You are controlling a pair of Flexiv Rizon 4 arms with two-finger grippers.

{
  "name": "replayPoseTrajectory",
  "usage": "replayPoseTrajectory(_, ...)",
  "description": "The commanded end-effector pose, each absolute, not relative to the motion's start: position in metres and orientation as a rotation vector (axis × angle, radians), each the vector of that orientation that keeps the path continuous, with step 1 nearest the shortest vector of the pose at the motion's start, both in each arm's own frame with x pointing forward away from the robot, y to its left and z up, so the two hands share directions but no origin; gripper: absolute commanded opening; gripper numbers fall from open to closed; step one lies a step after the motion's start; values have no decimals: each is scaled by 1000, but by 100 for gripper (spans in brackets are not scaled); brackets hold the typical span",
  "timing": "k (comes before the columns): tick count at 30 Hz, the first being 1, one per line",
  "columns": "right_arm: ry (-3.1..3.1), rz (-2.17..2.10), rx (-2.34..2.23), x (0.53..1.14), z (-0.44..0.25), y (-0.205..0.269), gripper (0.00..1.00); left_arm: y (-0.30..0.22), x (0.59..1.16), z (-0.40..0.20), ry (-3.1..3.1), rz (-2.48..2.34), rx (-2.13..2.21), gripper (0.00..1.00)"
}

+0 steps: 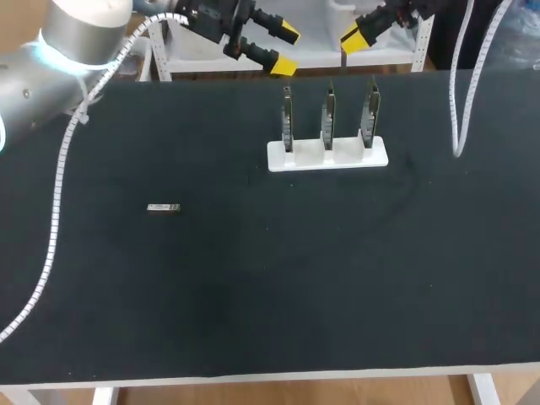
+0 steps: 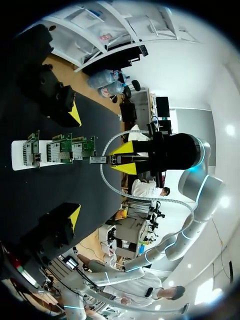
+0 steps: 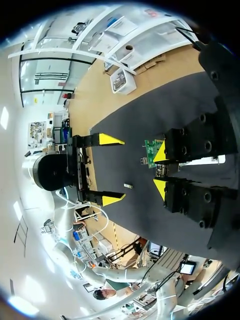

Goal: Pick up the optical module with the left hand, and insert it into the network port with the right hand.

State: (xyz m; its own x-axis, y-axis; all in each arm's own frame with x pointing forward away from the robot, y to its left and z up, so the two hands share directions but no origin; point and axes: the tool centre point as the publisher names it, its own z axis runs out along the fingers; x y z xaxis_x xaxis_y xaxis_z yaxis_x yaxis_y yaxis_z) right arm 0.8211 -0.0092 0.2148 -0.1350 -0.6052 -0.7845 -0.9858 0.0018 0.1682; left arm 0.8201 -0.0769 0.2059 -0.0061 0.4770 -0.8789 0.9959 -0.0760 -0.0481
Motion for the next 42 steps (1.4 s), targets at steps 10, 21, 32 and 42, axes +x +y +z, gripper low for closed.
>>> replayPoseTrajectory(10, 1779, 998, -1647, 824, 214, -9, 0, -76, 811, 206, 1642, -896, 1604, 100)
replayPoseTrajectory(21, 1777, 993, -1653, 825, 215, -10, 0, -78, 810, 203, 1684, -889, 1645, 100)
replayPoseTrajectory(32, 1775, 995, -1657, 825, 215, -10, 0, -76, 810, 199, 1735, -849, 1661, 100)
replayPoseTrajectory(42, 1776, 1000, -1660, 824, 214, -9, 0, -75, 815, 198, 1775, -832, 1616, 100)
